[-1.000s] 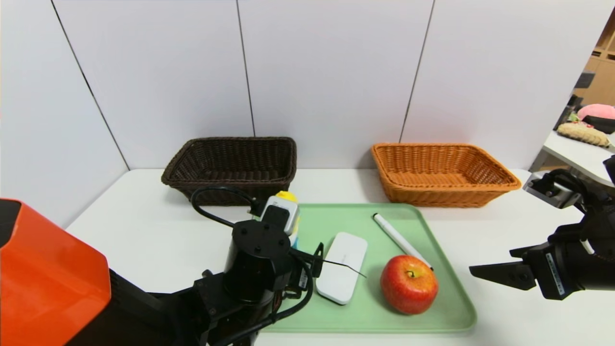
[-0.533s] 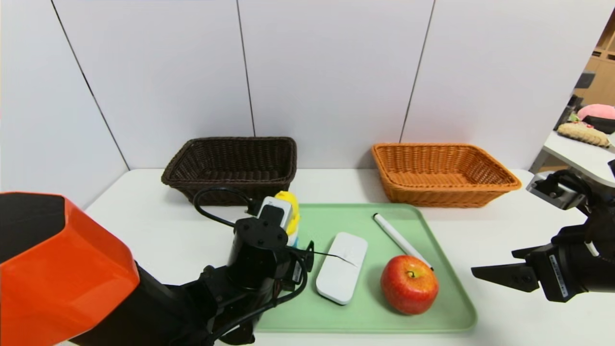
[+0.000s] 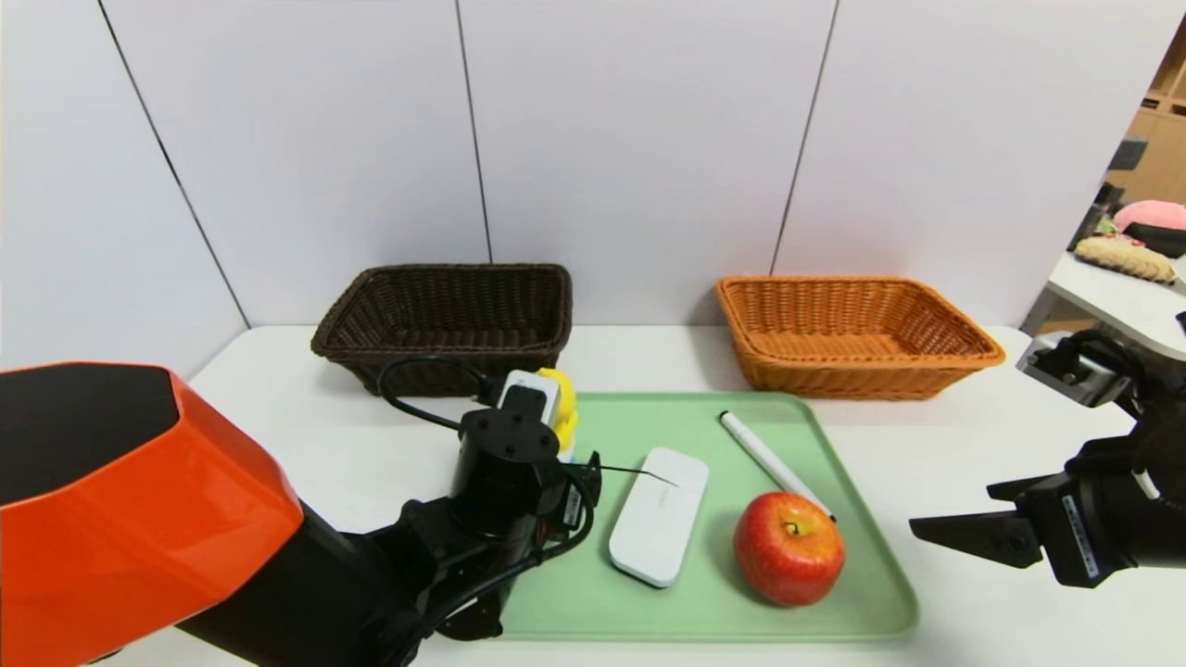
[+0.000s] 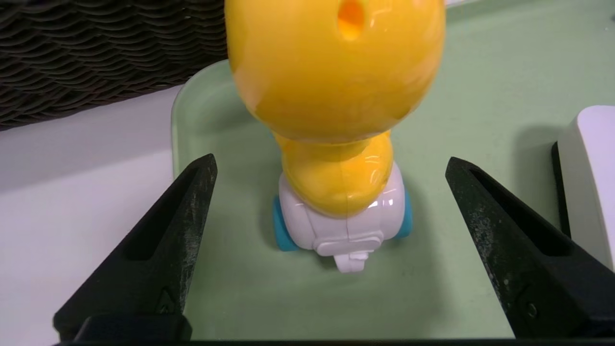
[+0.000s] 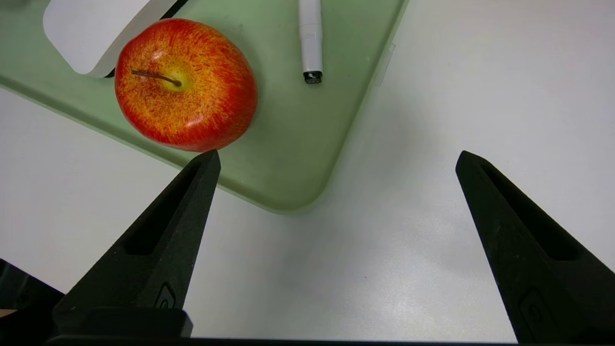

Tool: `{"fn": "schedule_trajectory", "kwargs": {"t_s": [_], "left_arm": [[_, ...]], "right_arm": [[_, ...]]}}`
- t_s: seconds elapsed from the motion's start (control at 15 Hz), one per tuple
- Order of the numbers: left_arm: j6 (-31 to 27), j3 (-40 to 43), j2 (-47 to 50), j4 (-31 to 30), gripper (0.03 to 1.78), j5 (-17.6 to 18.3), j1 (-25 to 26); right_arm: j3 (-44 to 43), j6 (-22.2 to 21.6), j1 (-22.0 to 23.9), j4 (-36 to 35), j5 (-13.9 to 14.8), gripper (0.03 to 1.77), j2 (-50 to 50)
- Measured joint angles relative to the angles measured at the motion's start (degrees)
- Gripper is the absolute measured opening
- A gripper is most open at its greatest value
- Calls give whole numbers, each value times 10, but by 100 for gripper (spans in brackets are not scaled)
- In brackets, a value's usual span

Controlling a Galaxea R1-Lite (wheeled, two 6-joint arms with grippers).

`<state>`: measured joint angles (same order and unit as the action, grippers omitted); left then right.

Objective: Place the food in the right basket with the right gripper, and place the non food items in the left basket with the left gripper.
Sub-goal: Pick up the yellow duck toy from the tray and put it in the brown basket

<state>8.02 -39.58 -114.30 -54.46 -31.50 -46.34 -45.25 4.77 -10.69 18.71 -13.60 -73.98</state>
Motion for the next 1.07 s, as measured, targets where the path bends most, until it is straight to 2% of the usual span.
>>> {"fn": "schedule_trajectory", "kwargs": {"t_s": [1.07], "left_arm": [[-3,-30,-25,4,169,5,10]], "right_arm": [[7,-1,-12,0,0,170,15]]}}
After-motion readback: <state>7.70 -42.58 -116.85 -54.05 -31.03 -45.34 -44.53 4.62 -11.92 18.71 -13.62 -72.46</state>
